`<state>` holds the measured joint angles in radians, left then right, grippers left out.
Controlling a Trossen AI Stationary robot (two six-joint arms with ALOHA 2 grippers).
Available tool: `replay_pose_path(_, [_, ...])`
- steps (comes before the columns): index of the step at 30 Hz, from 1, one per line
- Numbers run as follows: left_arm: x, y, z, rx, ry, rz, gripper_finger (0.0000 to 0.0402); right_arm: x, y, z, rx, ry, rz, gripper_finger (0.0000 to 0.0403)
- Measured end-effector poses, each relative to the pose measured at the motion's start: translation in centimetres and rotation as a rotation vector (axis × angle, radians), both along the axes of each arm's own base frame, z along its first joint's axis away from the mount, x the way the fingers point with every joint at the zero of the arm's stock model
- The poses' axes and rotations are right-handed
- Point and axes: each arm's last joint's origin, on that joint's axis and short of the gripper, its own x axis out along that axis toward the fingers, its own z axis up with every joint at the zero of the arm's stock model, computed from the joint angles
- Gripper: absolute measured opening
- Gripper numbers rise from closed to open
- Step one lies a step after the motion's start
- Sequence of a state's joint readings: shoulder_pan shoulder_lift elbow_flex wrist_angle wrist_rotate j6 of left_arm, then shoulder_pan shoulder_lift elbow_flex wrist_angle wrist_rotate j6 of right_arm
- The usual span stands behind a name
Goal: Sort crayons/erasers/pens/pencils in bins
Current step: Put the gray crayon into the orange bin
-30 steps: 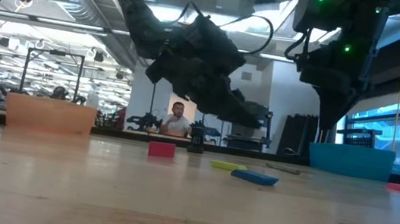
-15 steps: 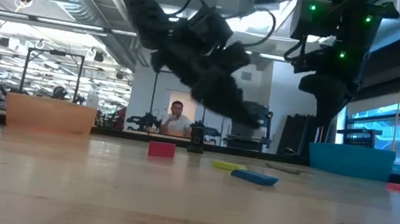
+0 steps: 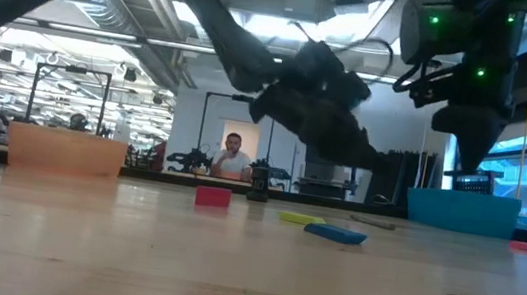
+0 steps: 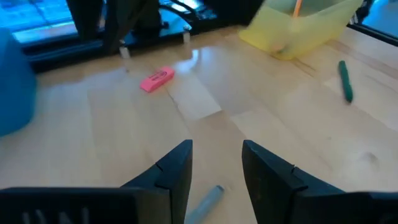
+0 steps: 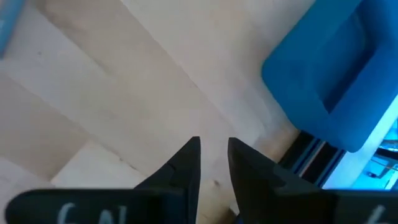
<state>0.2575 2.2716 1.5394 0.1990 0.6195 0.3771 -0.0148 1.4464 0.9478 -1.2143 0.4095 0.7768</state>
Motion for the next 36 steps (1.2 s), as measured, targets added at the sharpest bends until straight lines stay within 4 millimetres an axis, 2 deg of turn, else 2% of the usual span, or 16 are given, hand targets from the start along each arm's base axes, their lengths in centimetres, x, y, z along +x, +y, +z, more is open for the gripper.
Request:
replay_pose_path(4, [1.3, 0.4, -1.0, -0.013, 0.021, -0.074, 0.0131, -0.1, 0.1, 0.0, 0.005, 0.019, 0.035, 0.0085])
replay_pose_path(10, [1.8, 0.5, -0.4, 0.096, 0.030, -0.162, 0.0131, -0.2, -0.5, 0.0, 0.018, 0.051, 0.067, 0.0085])
replay_pose_path(14, [1.8, 1.1, -0.1, 0.144, 0.018, -0.182, 0.0131, -0.2, -1.0, -0.1, 0.044, 0.050, 0.040, 0.0085])
replay_pose_path(20, [1.1, 2.1, -0.4, 0.104, 0.046, -0.214, 0.0131, -0.3, -1.0, -0.1, 0.109, 0.044, 0.020, 0.0085])
replay_pose_path(26, [0.7, 2.3, -0.6, 0.125, 0.057, -0.245, 0.0131, -0.3, -1.0, -0.1, 0.104, 0.033, -0.001, 0.0085])
replay_pose_path(36, [0.9, 2.2, -2.5, 0.166, 0.091, -0.227, 0.0131, -0.2, -1.0, -0.1, 0.104, 0.018, -0.026, 0.0085])
